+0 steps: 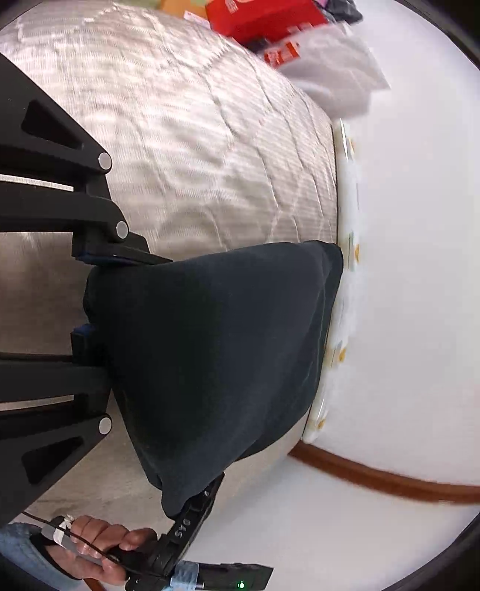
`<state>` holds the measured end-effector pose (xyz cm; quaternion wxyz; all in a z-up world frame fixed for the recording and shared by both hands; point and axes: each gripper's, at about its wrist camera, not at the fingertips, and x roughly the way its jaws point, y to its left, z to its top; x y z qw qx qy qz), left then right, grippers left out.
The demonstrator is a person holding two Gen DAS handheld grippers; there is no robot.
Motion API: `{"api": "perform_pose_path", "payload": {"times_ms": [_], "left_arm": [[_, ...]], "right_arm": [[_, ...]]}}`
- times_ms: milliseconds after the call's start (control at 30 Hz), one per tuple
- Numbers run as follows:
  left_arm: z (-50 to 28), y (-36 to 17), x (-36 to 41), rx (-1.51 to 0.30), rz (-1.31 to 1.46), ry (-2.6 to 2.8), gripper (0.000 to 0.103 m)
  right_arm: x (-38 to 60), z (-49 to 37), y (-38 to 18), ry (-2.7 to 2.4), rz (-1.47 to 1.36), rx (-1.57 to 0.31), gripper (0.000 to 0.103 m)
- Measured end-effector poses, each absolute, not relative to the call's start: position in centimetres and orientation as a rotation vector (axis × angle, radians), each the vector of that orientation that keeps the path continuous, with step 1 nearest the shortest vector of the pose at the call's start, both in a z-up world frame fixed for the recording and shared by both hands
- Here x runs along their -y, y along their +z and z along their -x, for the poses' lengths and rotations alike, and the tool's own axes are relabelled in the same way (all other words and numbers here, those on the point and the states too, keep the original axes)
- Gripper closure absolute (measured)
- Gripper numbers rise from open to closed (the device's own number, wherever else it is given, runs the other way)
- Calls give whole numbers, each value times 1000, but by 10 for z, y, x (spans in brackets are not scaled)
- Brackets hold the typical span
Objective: Fold small clothes
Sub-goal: 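Carry the held black bundle with the right tool and lower it onto the mattress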
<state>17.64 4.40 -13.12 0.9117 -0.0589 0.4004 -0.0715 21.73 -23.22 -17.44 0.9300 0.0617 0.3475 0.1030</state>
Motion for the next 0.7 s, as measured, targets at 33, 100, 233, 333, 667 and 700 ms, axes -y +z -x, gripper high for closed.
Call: {"api": "perform_pose_path", "payload": {"times_ms": [33, 100, 233, 333, 667, 700], "left_arm": [[-175, -133, -51, -830, 127, -146, 81], [-172, -138, -58, -844, 134, -157, 81], [-161, -146, -62, -849, 123, -171, 79], [-157, -150, -63, -860, 132, -187, 76], [-116, -133, -74, -794, 127, -283, 50], [-114, -125, -75, -766, 123, -278, 46]], "right_arm": [[228, -215, -174, 229, -124, -706, 95], [223, -210, -174, 250, -130, -701, 95], [231, -196, -173, 243, -117, -708, 91], [237, -187, -166, 235, -85, -711, 89], [215, -201, -152, 260, -56, -727, 82], [214, -207, -156, 249, -60, -743, 80]]}}
